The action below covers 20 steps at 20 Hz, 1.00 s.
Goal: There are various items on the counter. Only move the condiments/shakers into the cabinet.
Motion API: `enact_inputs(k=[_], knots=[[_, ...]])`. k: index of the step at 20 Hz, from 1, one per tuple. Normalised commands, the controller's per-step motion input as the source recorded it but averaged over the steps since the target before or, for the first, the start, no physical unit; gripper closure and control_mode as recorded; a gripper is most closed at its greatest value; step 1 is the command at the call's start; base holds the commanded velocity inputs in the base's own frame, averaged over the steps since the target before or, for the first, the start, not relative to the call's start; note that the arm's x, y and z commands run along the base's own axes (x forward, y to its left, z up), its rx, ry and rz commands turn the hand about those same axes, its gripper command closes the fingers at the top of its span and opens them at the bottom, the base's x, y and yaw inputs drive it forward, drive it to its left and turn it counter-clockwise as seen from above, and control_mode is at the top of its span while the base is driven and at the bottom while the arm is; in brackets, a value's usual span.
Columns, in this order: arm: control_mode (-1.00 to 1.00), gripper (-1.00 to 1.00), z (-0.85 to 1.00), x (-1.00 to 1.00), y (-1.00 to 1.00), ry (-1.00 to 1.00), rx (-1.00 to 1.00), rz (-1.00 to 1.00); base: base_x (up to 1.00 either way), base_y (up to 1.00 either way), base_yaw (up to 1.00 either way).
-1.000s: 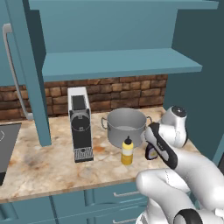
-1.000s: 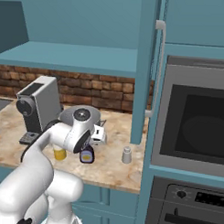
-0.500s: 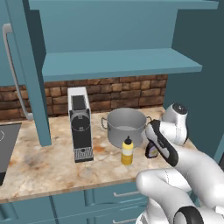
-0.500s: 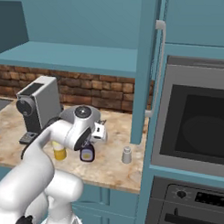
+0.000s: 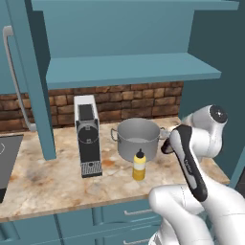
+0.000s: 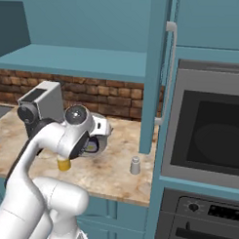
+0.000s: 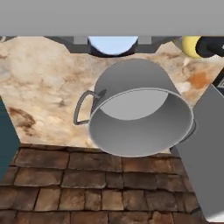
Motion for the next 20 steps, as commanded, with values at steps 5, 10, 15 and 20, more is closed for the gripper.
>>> enact_inputs(k=[5, 10, 15, 20], knots=[[-1.00, 1.00, 1.00, -0.15, 0.38, -0.26, -0.08, 0.03, 0.00, 0.00, 0.00], [-1.00, 1.00, 1.00, -0.04, 0.50, -0.14, -0.12, 0.01, 0.00, 0.00, 0.00], [-1.00, 1.00, 1.00, -0.01, 0.35, -0.01, -0.08, 0.01, 0.00, 0.00, 0.00], [-1.00, 1.00, 1.00, 0.03, 0.12, 0.00, 0.00, 0.00, 0.00, 0.00, 0.00]])
